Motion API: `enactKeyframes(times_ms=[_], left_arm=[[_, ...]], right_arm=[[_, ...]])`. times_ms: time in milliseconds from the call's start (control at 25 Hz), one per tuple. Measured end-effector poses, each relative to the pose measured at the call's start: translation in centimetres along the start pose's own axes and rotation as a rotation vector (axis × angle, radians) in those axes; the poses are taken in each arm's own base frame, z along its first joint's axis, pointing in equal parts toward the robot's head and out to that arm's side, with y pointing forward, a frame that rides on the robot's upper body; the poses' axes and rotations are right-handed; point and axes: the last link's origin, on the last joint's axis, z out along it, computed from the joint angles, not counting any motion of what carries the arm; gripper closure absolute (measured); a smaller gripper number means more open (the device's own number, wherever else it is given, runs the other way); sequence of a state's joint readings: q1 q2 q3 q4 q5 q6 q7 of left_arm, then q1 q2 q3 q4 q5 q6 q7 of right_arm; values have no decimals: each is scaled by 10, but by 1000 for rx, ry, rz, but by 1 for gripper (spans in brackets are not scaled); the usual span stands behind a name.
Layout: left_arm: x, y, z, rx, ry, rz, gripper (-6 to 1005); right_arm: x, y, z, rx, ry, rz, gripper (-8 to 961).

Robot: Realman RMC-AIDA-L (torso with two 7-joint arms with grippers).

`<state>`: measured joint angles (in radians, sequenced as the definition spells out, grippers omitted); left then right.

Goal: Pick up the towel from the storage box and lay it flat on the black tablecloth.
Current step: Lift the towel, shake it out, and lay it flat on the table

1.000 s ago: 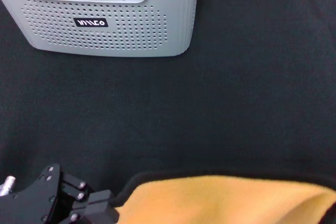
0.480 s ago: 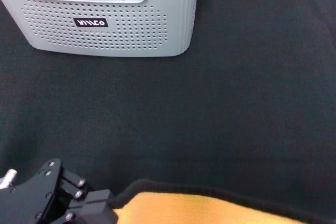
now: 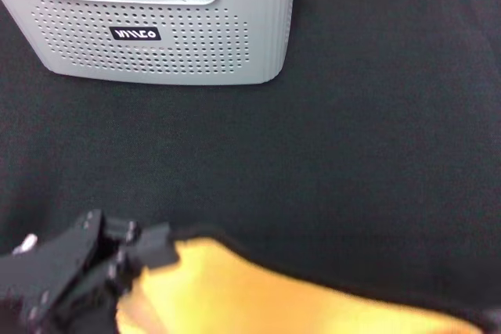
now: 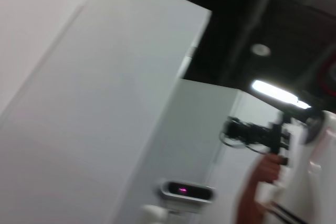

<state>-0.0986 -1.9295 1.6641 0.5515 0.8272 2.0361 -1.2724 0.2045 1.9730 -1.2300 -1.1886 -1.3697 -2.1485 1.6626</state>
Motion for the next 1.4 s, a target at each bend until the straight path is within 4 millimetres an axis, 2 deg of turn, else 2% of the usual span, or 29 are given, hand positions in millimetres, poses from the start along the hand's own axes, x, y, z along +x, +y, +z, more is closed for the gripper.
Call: enactKeyframes(times_ms=[240, 400, 760, 920, 960, 1040, 1240, 1400], left_arm=[[-5, -32, -9, 157, 32, -29, 987], [-5, -52, 1, 204, 23, -6, 987], [-4, -115, 26, 434, -38, 28, 985], [-4, -141, 34, 542, -75, 43, 983], [-4, -141, 34, 542, -75, 43, 982], [-2, -161, 37, 634, -115, 61, 981], [-2, -179, 42, 718, -175, 95, 979], [-4, -188, 38, 787, -211, 122, 977]], right_arm=[[15, -35, -17, 132, -60, 100, 894], [24, -64, -18, 227, -70, 134, 893], [35, -112, -15, 421, 14, 160, 889], [44, -140, -14, 554, 87, 178, 888], [44, -140, -14, 554, 87, 178, 888], [47, -149, -13, 593, 115, 189, 887], [52, -171, -8, 655, 177, 206, 885], [54, -179, -7, 688, 198, 212, 883]])
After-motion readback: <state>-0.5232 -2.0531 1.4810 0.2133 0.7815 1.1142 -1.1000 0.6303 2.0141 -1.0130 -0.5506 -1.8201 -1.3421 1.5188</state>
